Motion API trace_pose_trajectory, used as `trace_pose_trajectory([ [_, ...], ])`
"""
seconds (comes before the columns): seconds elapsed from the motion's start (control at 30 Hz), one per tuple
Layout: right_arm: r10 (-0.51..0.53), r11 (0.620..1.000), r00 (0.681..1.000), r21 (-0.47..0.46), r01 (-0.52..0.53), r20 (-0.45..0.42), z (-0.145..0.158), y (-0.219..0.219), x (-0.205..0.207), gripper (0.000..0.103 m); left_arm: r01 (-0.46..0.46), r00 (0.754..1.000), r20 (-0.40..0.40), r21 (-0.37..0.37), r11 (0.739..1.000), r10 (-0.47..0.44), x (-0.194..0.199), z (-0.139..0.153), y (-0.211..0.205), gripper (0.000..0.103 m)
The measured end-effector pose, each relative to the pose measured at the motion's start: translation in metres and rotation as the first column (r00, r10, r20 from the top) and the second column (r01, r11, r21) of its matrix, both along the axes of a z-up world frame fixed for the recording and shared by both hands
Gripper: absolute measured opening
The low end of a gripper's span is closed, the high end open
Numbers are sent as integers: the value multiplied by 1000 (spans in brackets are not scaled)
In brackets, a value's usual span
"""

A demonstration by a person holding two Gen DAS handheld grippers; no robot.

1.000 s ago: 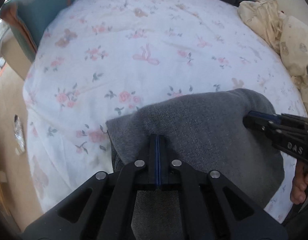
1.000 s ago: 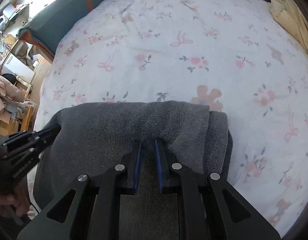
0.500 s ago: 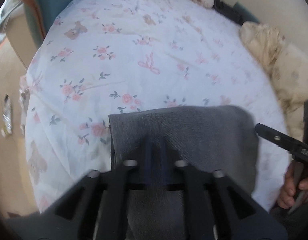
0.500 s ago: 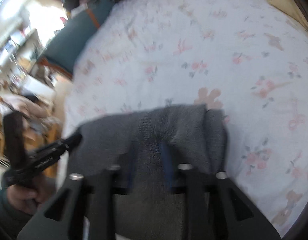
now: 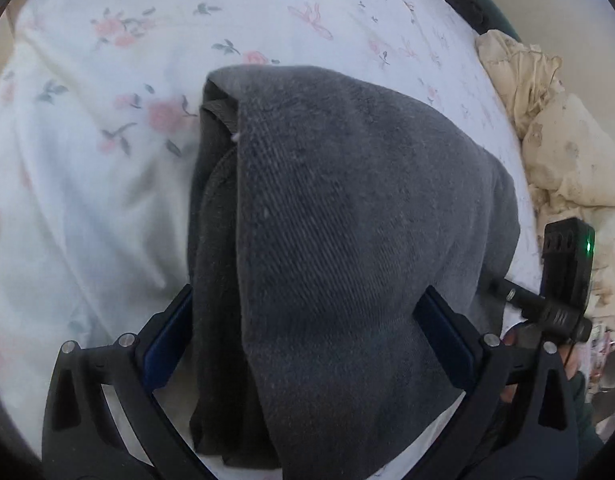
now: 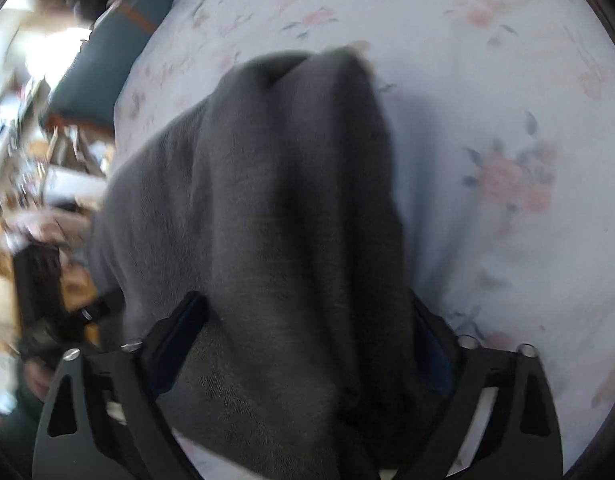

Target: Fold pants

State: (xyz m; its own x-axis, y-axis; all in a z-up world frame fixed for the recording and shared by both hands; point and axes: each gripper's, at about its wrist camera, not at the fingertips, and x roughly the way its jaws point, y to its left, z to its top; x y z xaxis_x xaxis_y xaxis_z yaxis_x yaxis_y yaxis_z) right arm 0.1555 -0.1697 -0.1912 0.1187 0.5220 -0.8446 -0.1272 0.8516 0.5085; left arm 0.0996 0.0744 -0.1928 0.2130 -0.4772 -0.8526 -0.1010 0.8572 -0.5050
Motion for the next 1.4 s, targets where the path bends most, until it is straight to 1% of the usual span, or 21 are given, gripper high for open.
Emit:
trace_pose_trajectory([
  [0.03, 25, 1000, 1000, -1, -25, 11, 3, 8, -1, 100, 12, 1000, 12, -2, 1000, -12, -1, 2, -2, 87],
  [0.07, 37, 999, 999, 14, -37, 21, 7, 13, -2, 86, 39, 999, 26, 4, 999, -39, -2, 6, -7, 71],
  [0.1, 44, 999, 999, 7, -44, 26, 9, 16, -3, 79, 51, 998, 38, 21, 998, -52, -3, 12, -11, 59],
  [0.17, 39, 999, 998, -1, -39, 46, 16, 16, -3, 54, 72, 995, 64, 40, 997, -74, -5, 22, -16, 47],
  [0.27, 20, 999, 995, 28, -22, 100, 35, 14, -2, 34, 47, 995, 90, 35, 998, -50, -6, 38, -15, 35],
  [0.33, 37, 999, 985, 30, -43, 167, 54, 17, -2, 32, 30, 993, 114, 31, 999, -33, -7, 50, -12, 34],
  [0.5, 14, 994, 969, 104, -41, 248, 103, 15, 22, 31, -28, 996, 82, 6, 1000, 27, 10, 91, 3, 34],
  [0.57, -8, 988, 968, 148, -30, 252, 117, 11, 40, 30, -7, 993, 115, 51, 999, 1, 22, 119, 0, 34],
  [0.63, -4, 991, 965, 128, -31, 261, 123, 18, 57, 28, 9, 988, 152, 52, 999, -17, 41, 138, 3, 33],
  [0.7, -10, 990, 965, 137, -27, 262, 123, 20, 74, 27, 33, 985, 169, 76, 997, -45, 68, 147, 3, 32],
  [0.77, -25, 991, 952, 133, -17, 305, 129, 22, 98, 27, 61, 976, 204, 81, 995, -76, 108, 152, 3, 32],
  [0.83, -71, 988, 946, 150, 24, 317, 136, 16, 137, 27, 66, 966, 244, 79, 995, -83, 148, 157, 4, 32],
  [0.93, -68, 995, 924, 95, 34, 377, 149, 18, 207, 27, 33, 952, 303, 66, 997, -52, 219, 161, 6, 32],
  [1.1, -63, 997, 905, -21, 79, 420, 144, 28, 340, 27, 12, 925, 376, 106, 994, -51, 339, 146, -1, 32],
  [1.17, -72, 992, 908, -66, 108, 413, 127, 33, 385, 27, 15, 916, 398, 110, 994, -57, 379, 124, 0, 33],
  [1.23, -57, 984, 916, -131, 118, 397, 104, 40, 414, 28, 6, 929, 368, 117, 993, -49, 406, 93, 2, 36],
  [1.27, -29, 976, 922, -188, 110, 387, 88, 47, 424, 32, -2, 946, 321, 130, 991, -40, 418, 70, 4, 38],
  [1.3, -3, 963, 928, -250, 103, 371, 71, 52, 433, 34, 2, 965, 256, 181, 984, -49, 428, 46, 3, 45],
  [1.33, 25, 941, 940, -326, 93, 340, 53, 56, 437, 44, 0, 973, 225, 217, 976, -50, 430, 33, 4, 51],
  [1.37, 43, 928, 939, -362, 89, 341, 41, 57, 432, 55, -16, 966, 254, 218, 976, -41, 425, 27, 9, 64],
  [1.4, 43, 924, 927, -367, 105, 373, 42, 52, 424, 60, -17, 959, 280, 227, 974, -49, 419, 29, 12, 67],
])
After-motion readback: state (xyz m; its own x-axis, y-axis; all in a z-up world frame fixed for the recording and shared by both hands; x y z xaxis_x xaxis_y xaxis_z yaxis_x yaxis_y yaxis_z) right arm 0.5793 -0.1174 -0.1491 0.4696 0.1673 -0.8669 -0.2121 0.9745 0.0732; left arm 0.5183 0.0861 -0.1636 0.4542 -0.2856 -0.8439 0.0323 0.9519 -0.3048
